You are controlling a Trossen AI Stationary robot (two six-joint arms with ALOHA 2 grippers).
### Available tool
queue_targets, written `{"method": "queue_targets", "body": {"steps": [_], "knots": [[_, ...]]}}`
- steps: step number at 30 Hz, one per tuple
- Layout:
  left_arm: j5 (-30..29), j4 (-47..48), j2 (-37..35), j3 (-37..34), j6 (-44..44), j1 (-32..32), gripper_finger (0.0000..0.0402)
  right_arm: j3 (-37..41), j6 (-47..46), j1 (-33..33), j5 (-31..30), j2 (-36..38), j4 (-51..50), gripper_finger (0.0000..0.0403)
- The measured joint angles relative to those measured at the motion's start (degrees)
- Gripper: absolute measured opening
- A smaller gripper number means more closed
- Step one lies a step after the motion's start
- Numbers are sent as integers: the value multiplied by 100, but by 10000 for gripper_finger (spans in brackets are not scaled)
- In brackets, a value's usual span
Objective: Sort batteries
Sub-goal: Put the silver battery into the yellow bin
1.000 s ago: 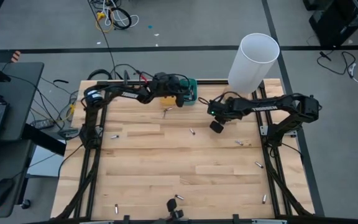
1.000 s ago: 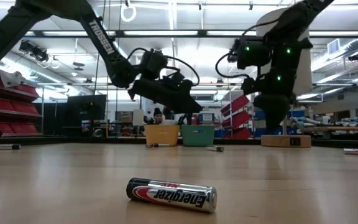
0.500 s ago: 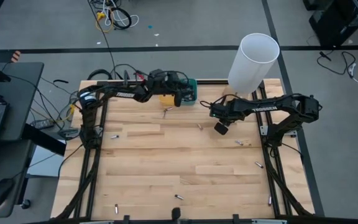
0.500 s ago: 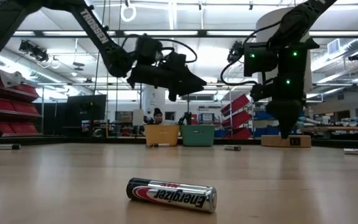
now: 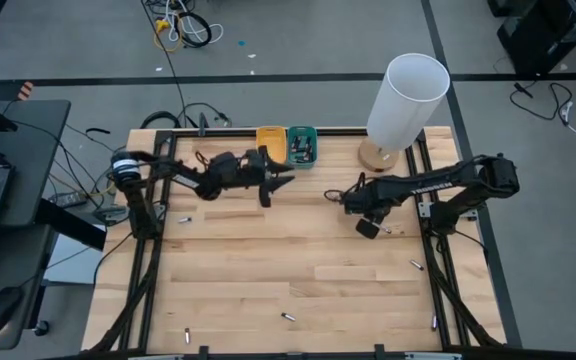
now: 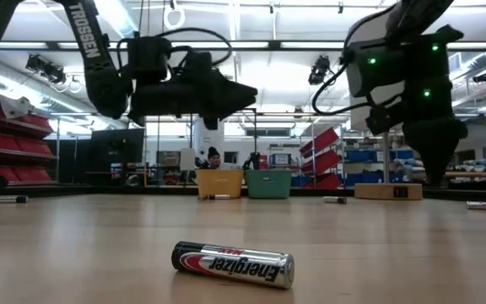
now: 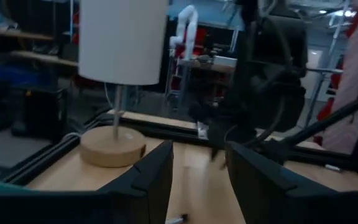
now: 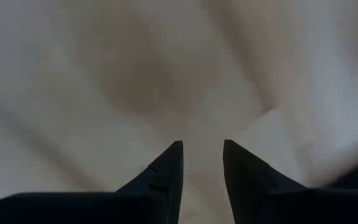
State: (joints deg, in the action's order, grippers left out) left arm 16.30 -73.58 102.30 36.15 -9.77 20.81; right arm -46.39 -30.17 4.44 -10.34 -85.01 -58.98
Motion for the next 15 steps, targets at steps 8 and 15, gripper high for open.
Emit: {"method": "queue_targets", "body": {"steps": [8, 15], "knots": [[80, -102, -10, -81, 513, -728, 162, 0, -903, -820, -58, 0, -171, 102], [32, -383, -10, -79, 333, -910, 162, 0, -1545, -1396, -664, 0, -631, 103]]}}
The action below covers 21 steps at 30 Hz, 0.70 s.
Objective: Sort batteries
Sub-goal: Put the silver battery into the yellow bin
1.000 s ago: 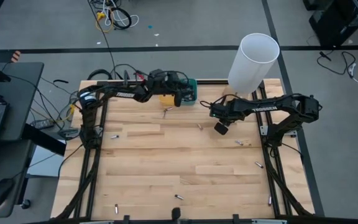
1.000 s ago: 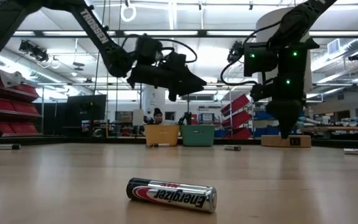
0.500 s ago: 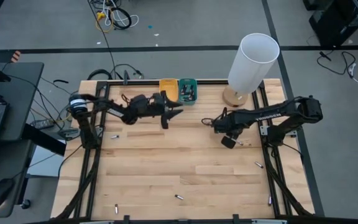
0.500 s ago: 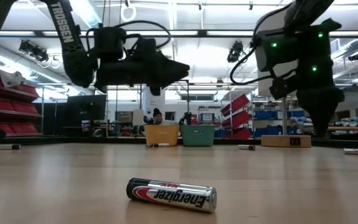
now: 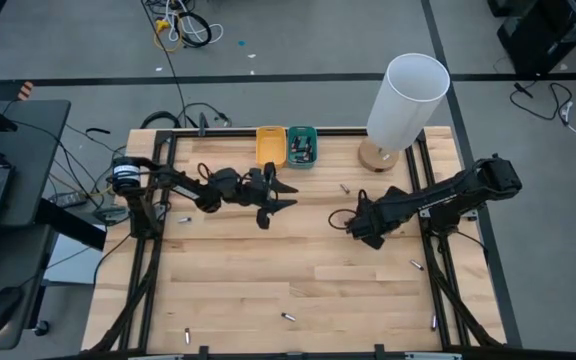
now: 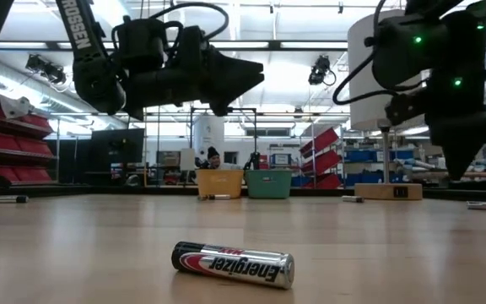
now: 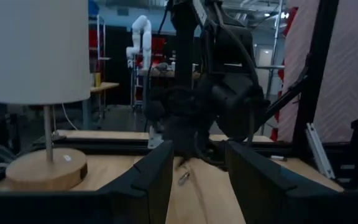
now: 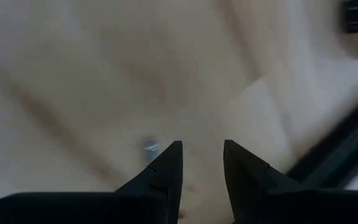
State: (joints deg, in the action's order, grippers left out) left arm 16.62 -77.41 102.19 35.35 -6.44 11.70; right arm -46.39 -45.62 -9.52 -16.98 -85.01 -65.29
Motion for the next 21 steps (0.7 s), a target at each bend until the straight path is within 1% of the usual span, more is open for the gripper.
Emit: {"method": "queue_targets", "body": {"steps": [2, 7, 11, 14, 16, 18, 21], "knots": [[26, 15, 0, 0, -207, 2, 162, 0, -45, 79, -33, 2, -51, 103], [570, 94, 0, 0, -570, -11, 162, 50, -31, 215, 119, 4, 38, 106], [797, 107, -1, -2, -579, -17, 162, 279, 306, 220, 540, 4, 343, 109], [1217, 120, 0, -2, -473, 13, 162, 574, 570, 220, 685, 4, 593, 110], [1446, 97, 0, -2, -426, 59, 162, 778, 766, 225, 925, 4, 849, 110], [1458, 107, -2, -2, -430, 117, 162, 893, 946, 218, 1119, 17, 1009, 109], [1451, 227, 0, -2, -430, 189, 162, 966, 1072, 199, 1177, 28, 1111, 103]]}}
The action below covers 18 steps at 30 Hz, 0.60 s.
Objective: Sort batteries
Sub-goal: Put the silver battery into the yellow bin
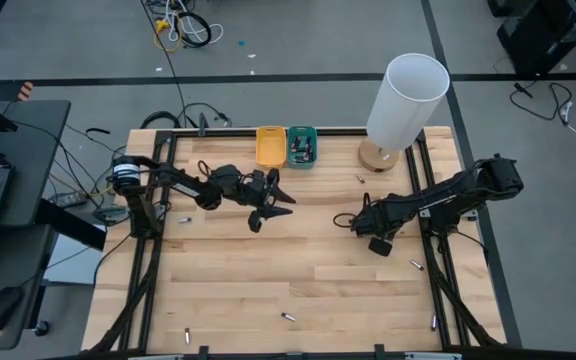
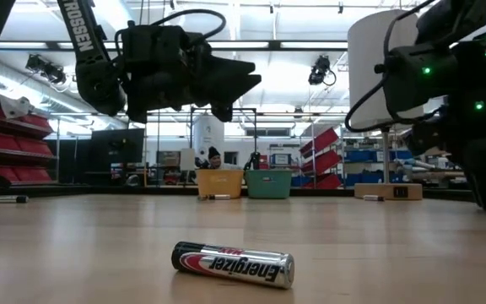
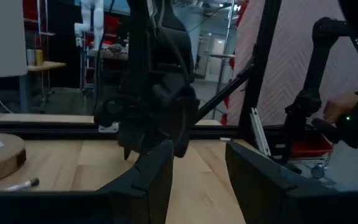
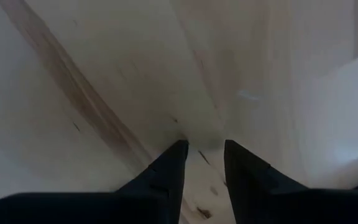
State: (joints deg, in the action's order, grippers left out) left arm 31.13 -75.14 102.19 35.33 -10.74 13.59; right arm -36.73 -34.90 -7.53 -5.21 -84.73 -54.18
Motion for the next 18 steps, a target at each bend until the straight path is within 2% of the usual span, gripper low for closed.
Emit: {"method": "queue_targets", "body": {"steps": [3, 6, 10, 13, 15, 18], "knots": [[9, 27, 0, 0, 0, 61, 162, -50, 58, 28, 29, -7, -27, 93], [1, 28, 0, 0, -2, 82, 162, -257, -65, 22, -95, -42, -585, 85], [24, 9, 0, 0, -24, 74, 162, -707, -672, -63, -221, 113, -1517, 84], [111, -4, 0, 0, -40, 78, 162, -802, -1310, -280, 55, 437, -1883, 87], [406, -9, 0, 0, -183, 82, 162, -736, -1632, -393, 378, 652, -1895, 87], [1191, -39, 0, 0, -306, 76, 162, -464, -2295, -554, 824, 900, -1849, 84]]}}
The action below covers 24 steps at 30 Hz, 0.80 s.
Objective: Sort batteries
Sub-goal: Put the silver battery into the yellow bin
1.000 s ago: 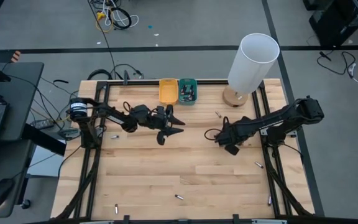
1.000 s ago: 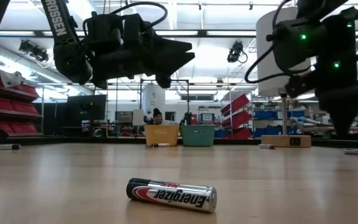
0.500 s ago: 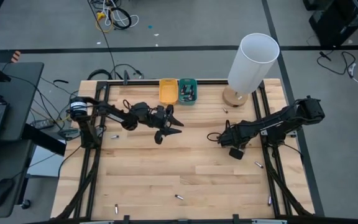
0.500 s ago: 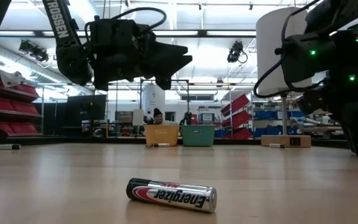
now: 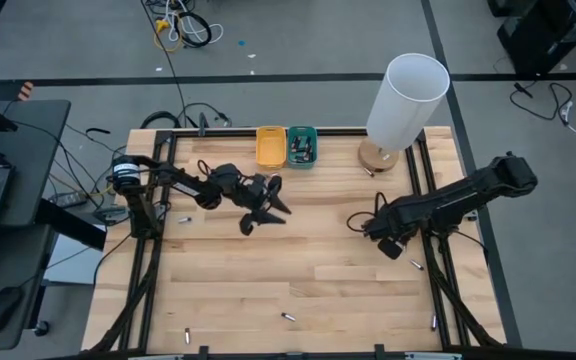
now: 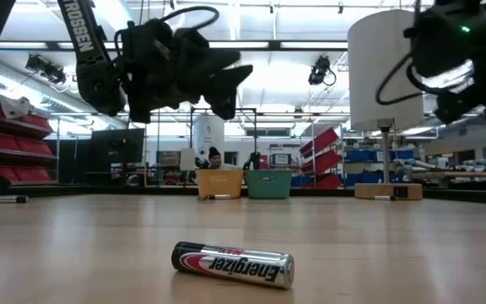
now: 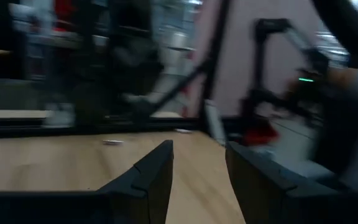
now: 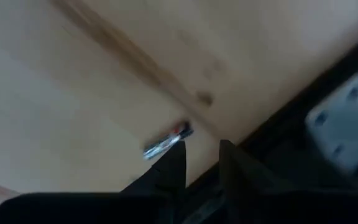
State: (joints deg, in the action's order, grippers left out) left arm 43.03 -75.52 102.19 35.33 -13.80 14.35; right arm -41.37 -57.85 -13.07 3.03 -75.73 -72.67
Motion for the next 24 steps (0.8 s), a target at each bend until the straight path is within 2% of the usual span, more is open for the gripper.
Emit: {"method": "queue_targets", "body": {"steps": [2, 8, 11, 16, 19, 21, 24], "knots": [[194, 11, 0, 0, -51, -4, 162, 67, -199, -90, 171, -11, 41, 82], [192, 392, 2, 0, -82, 0, 162, 37, -650, -206, 650, -244, 182, 86], [194, 454, 2, 0, 33, 0, 162, 40, -37, -380, 732, -463, 127, 90], [186, 425, 2, 0, 323, 1, 162, 40, 1525, -792, 737, -865, 157, 99], [-5, 425, 2, 5, 707, 0, 162, 38, 2252, -993, 722, -1083, 217, 112], [-17, 667, 2, 7, 1059, 35, 162, 38, 2898, -1056, 367, -1232, 153, 125], [-245, 712, 9, 4, 1199, 104, 162, 14, 3508, -845, -900, -1441, 24, 150]]}}
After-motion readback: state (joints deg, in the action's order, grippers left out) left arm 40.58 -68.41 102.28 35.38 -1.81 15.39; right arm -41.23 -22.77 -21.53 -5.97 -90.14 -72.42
